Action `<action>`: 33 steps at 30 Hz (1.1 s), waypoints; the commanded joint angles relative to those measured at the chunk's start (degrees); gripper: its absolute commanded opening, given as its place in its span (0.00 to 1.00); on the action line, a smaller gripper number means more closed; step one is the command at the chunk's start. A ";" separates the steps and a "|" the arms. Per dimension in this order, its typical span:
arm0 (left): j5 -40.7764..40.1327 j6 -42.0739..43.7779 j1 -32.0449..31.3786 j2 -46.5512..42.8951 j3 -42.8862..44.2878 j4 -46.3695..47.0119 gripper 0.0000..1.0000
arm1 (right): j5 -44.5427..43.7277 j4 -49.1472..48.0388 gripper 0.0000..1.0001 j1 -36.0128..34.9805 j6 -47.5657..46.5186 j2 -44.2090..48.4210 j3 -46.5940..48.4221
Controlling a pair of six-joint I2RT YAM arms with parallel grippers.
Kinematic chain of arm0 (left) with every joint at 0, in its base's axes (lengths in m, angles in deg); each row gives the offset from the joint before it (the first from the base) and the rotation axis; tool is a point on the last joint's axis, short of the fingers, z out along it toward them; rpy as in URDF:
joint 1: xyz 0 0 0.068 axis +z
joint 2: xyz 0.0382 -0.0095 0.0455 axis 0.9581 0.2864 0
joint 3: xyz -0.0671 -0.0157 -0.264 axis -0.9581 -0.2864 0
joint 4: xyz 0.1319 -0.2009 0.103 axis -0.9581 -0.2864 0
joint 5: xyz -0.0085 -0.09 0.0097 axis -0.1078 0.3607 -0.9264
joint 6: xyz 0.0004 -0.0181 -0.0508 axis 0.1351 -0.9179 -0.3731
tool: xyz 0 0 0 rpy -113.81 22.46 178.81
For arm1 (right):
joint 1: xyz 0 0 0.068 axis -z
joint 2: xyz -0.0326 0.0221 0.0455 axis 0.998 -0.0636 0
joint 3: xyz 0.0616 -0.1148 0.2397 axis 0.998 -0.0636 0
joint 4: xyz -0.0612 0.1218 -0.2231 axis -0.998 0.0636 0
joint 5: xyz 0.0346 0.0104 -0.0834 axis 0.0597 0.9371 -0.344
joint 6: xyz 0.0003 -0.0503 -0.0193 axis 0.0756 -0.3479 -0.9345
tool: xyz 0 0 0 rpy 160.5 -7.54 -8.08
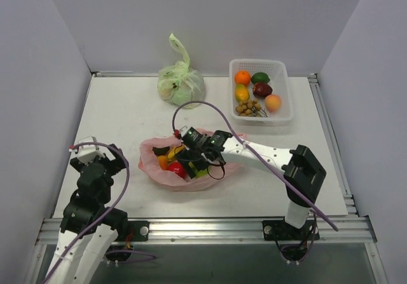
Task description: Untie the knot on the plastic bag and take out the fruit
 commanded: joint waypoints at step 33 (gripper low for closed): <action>2.63 -5.46 0.99 -7.07 3.50 -5.92 0.97 | 3.65 -10.61 0.57 52.63 -1.67 5.45 11.14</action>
